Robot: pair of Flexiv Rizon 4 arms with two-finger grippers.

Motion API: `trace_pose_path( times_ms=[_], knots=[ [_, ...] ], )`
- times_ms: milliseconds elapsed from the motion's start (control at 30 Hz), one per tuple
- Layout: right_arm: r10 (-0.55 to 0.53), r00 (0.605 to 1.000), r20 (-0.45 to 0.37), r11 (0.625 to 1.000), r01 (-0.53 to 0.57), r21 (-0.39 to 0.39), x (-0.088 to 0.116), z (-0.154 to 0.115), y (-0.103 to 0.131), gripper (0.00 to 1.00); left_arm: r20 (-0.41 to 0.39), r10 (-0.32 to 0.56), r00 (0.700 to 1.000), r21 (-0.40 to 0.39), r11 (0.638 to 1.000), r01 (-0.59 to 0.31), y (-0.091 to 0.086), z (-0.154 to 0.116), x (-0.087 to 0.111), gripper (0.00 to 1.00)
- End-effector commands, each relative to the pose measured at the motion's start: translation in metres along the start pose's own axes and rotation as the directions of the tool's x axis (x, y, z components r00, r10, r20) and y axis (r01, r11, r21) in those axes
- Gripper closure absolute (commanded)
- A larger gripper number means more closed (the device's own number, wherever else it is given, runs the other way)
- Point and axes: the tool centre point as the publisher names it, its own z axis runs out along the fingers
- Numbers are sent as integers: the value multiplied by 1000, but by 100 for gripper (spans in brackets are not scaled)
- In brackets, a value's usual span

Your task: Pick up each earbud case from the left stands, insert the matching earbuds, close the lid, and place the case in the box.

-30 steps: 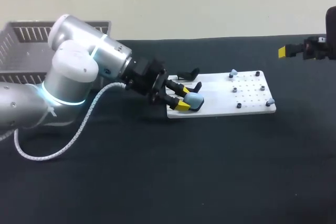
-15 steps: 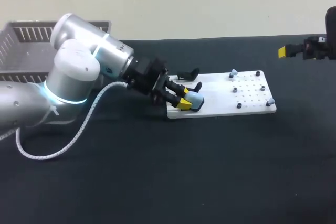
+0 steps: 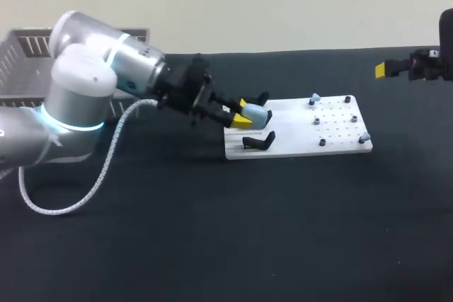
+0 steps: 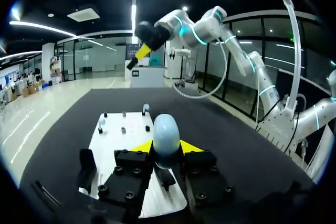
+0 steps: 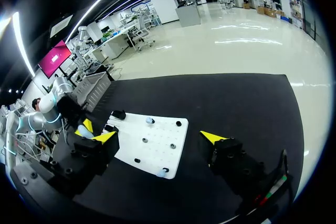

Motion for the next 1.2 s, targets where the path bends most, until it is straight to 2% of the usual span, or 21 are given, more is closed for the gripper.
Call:
trace_pose_path(
  times_ms=[33,133,400,567,867,1200],
  knots=[
    [-1,1000,0,1000,1,0,0,0,0,0,76,6,997,-52,999,-2,-19,-25,-11,100],
    [-1,1000,0,1000,1,0,0,0,0,0,133,2,991,-53,999,5,-22,-36,-19,100],
    [-1,1000,0,1000,1,0,0,0,0,0,189,21,982,-61,998,-9,-29,-49,-32,100],
    [-1,1000,0,1000,1,0,0,0,0,0,188,46,981,-89,996,-29,-32,-54,-39,100],
    [-1,1000,0,1000,1,0,0,0,0,0,179,62,982,-127,991,-39,-33,-55,-39,100],
    [-1,1000,0,1000,1,0,0,0,0,0,207,75,975,-117,992,-51,-33,-57,-37,100]
  ],
)
